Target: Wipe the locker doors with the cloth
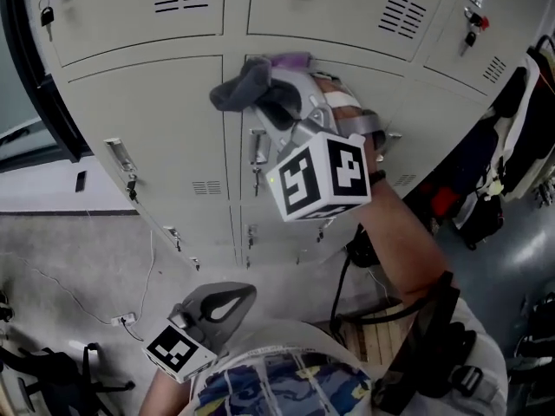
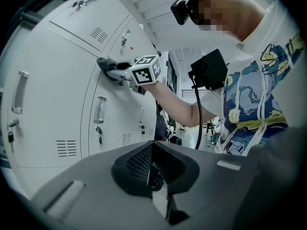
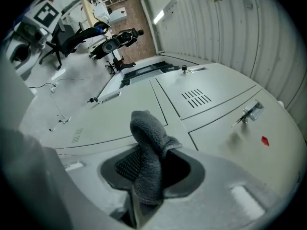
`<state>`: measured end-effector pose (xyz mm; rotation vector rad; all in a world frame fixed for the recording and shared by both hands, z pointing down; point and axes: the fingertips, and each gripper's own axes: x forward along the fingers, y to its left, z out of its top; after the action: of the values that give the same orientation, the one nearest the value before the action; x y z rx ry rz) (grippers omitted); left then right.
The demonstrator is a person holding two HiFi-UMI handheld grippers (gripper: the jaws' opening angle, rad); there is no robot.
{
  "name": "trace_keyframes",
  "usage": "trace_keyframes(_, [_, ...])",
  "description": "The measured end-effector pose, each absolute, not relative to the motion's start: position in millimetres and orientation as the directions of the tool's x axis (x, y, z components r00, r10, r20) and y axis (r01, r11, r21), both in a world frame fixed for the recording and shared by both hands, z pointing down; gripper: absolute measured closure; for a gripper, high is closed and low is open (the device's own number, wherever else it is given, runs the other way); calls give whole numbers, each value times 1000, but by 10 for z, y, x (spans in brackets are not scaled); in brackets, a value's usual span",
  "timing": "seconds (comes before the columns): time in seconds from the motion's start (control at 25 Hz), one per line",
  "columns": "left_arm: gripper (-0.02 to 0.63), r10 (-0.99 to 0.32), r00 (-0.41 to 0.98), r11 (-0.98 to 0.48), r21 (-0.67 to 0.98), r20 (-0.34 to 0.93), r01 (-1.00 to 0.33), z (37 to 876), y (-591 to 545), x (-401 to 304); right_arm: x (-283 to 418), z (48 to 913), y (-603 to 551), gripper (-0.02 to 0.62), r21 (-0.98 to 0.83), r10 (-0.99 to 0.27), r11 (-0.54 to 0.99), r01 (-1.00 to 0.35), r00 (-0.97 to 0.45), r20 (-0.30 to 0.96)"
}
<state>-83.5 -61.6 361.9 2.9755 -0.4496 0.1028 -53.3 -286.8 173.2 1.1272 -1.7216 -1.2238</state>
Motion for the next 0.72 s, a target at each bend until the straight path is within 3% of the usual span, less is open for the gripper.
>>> trace_keyframes(0.72, [604,-285,951,-943,145,115,-300,3710,-665,-763,-666,2812,-2876,479,915,-889,365,-171,-355,289])
